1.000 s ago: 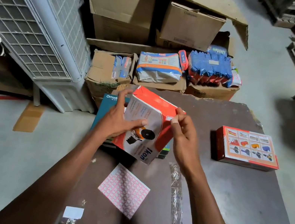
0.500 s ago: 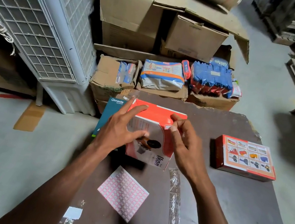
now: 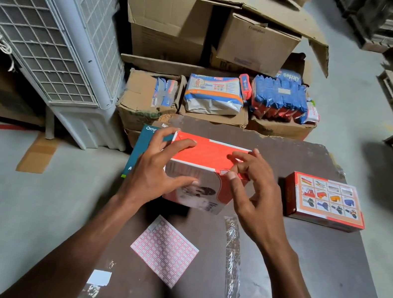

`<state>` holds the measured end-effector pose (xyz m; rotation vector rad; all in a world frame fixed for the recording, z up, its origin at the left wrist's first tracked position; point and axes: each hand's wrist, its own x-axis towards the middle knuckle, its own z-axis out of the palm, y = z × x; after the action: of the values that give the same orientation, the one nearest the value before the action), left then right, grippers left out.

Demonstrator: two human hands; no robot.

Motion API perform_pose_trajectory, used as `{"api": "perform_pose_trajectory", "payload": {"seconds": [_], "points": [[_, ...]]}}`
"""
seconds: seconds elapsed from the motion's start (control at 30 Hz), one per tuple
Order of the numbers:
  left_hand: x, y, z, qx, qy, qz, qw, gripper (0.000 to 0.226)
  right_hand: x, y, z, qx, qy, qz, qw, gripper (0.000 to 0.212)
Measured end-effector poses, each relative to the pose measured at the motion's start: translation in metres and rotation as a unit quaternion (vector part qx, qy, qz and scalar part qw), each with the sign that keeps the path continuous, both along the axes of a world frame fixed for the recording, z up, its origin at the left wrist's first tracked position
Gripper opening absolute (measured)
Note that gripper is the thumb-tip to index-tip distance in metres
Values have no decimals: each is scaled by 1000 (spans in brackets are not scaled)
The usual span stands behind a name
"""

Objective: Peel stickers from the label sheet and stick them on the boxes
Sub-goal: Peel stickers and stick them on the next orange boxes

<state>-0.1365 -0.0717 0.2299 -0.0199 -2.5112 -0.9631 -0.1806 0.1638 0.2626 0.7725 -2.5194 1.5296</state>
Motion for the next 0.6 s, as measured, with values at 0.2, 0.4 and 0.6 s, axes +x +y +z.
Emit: {"api": "perform_pose_trajectory", "payload": {"seconds": [0.2, 0.4, 0.6], "points": [[0, -2, 12, 6, -19, -31, 999, 78, -6, 4, 22, 123, 48, 35, 991, 14], [0, -3, 27, -1, -31, -59, 998, 80, -19, 3, 51, 151, -4, 98, 984, 17], [8, 0, 30, 7, 5, -54, 999, 76, -20, 3, 57, 46, -73, 72, 994, 17]]}}
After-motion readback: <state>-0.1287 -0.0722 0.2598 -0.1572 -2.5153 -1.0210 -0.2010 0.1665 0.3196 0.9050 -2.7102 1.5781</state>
